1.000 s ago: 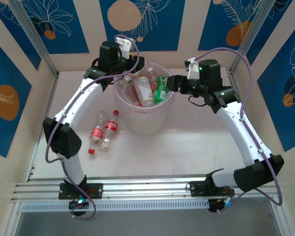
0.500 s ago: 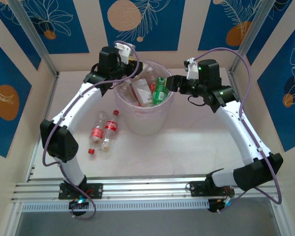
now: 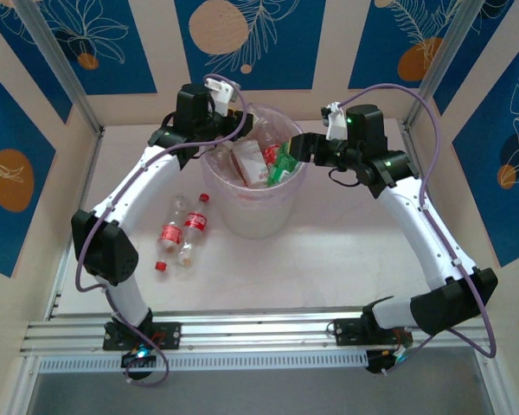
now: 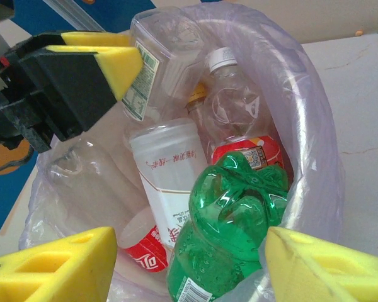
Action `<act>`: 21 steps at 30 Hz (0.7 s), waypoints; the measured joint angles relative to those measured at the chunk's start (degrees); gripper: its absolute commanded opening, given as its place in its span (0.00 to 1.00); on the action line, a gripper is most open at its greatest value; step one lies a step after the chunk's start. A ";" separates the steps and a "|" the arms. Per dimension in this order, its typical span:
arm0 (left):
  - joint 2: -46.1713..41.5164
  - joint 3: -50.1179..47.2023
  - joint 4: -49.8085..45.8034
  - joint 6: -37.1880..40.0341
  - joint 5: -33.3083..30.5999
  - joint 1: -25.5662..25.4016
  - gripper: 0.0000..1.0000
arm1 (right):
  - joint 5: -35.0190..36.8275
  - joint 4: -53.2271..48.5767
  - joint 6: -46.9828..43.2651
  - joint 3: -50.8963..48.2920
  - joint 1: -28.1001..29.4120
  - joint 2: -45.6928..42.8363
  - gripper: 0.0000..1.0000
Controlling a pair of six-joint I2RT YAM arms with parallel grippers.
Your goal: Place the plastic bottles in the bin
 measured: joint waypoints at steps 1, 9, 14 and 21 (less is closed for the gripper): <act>0.00 0.00 -0.37 -0.07 0.00 0.02 0.61 | 0.02 0.04 0.00 0.13 0.00 0.00 0.65; -0.09 1.42 -3.63 -0.22 0.17 0.02 0.75 | 2.16 -0.20 -0.22 0.39 0.28 0.79 0.64; -1.79 1.66 -5.64 -0.17 0.20 0.02 0.79 | 5.73 -1.75 -0.90 0.39 0.55 1.55 0.61; -8.61 3.93 -10.93 -0.09 0.11 0.15 0.83 | 7.61 -2.60 -1.40 0.39 0.83 2.45 0.52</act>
